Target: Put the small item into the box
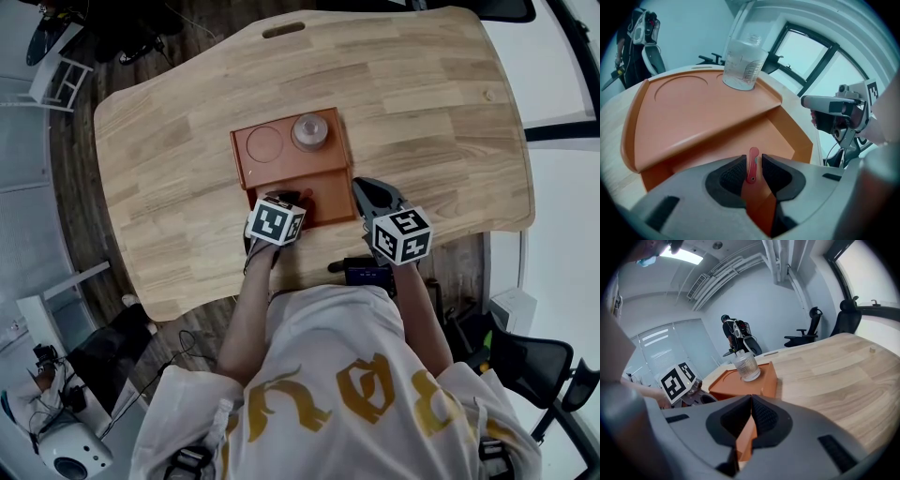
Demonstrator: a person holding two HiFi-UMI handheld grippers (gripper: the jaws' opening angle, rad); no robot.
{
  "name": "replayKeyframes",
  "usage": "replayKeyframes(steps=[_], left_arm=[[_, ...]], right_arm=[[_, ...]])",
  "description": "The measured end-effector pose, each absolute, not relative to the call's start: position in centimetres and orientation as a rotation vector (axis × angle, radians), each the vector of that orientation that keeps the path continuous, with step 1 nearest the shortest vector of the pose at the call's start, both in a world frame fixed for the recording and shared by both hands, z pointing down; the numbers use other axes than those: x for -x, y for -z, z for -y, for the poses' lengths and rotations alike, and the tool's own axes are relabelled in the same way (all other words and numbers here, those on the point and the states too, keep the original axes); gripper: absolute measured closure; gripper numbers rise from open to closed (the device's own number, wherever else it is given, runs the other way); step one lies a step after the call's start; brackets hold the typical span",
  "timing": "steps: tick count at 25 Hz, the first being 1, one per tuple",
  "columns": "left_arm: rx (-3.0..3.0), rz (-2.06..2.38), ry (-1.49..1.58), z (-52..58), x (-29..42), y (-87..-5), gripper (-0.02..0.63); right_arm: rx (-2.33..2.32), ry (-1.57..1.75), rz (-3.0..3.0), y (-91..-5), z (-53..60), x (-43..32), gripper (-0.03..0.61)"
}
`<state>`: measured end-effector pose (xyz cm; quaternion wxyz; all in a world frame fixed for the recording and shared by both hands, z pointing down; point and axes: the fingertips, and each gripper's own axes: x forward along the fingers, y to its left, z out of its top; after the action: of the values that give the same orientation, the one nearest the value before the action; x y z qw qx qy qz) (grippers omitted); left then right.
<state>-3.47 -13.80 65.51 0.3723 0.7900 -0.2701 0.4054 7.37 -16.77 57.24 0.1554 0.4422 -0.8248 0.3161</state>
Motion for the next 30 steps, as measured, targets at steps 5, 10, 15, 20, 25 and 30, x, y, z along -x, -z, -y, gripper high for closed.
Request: replayKeyframes(steps=[5, 10, 15, 20, 25, 30], left_arm=[[-2.071, 0.722, -0.989, 13.9, 3.7, -63.9, 0.523], [-2.124, 0.794, -0.921, 14.3, 4.3, -61.6, 0.539], [-2.196, 0.871, -0.857, 14.3, 4.4, -58.9, 0.586], [-2.29, 0.949, -0.793, 14.4, 4.7, -56.4, 0.593], [-2.329, 0.952, -0.702, 14.0, 4.8, -54.4, 0.603], [-2.295, 1.014, -0.397, 14.4, 5.7, -50.4, 0.603]], right_arm=[[-1.262, -0.876, 2.372, -56.3, 16.3, -7.2, 0.566], [-1.271, -0.827, 2.396, -54.7, 15.8, -6.8, 0.566], [-1.304, -0.77, 2.415, -53.1, 15.2, -6.3, 0.566], [-1.379, -0.652, 2.421, -51.2, 14.6, -6.1, 0.566], [-1.416, -0.623, 2.436, -49.9, 13.8, -5.8, 0.566], [-1.476, -0.606, 2.484, -47.4, 13.5, -5.5, 0.566]])
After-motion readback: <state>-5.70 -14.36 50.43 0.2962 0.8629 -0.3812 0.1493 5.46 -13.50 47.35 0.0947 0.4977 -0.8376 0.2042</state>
